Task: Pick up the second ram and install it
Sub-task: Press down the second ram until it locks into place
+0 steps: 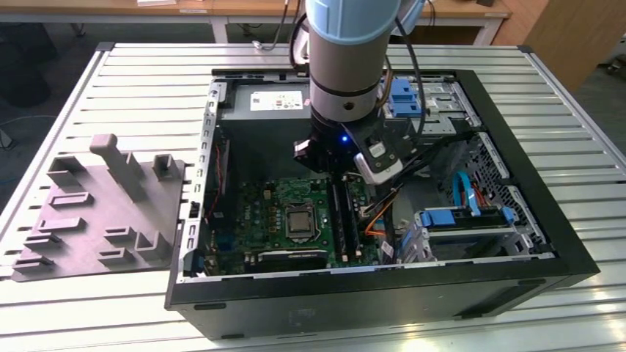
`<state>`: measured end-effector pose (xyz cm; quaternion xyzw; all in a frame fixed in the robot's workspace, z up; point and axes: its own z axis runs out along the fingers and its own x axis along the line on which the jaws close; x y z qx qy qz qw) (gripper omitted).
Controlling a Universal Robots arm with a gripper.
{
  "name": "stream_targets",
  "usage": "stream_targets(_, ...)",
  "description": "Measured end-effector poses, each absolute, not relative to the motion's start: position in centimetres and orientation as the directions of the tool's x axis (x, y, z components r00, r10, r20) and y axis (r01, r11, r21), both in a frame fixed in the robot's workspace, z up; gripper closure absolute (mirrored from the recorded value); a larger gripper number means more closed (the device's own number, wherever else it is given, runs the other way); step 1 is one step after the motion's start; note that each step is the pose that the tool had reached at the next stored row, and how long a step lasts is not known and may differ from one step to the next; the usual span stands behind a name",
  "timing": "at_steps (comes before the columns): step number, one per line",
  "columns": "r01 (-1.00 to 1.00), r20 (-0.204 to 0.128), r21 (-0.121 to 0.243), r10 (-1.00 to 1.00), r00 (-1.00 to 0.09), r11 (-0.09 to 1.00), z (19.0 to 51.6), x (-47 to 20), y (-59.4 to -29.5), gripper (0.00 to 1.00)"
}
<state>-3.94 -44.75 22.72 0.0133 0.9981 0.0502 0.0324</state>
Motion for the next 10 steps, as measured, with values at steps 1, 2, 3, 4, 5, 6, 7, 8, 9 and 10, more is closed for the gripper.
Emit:
stream_targets(1,0.023,-0.063,0.101,0.03,-0.998,0.995,22.61,-3.95,-44.75,0.89)
stream_targets(2,0.023,-0.063,0.101,0.03,-0.998,0.995,22.54,-3.95,-44.75,0.89)
stream_targets(3,0.023,-0.063,0.101,0.03,-0.998,0.995,22.5,-3.95,-44.76,0.89)
stream_targets(4,0.023,-0.063,0.101,0.03,-0.998,0.995,22.5,-3.95,-44.76,0.89)
stream_targets(5,0.023,-0.063,0.101,0.03,-0.998,0.995,22.5,-3.95,-44.76,0.89)
stream_targets(6,0.023,-0.063,0.101,0.03,-0.998,0.995,22.5,-3.95,-44.76,0.89)
stream_targets(7,0.023,-0.063,0.101,0.03,-0.998,0.995,22.48,-3.95,-44.75,0.89)
stream_targets(8,0.023,-0.063,0.101,0.03,-0.998,0.995,22.37,-3.94,-44.75,0.89)
stream_targets(9,0.023,-0.063,0.101,0.03,-0.998,0.995,22.27,-3.95,-44.75,0.89)
stream_targets(10,0.023,-0.063,0.101,0.03,-0.998,0.995,22.22,-3.95,-44.76,0.89)
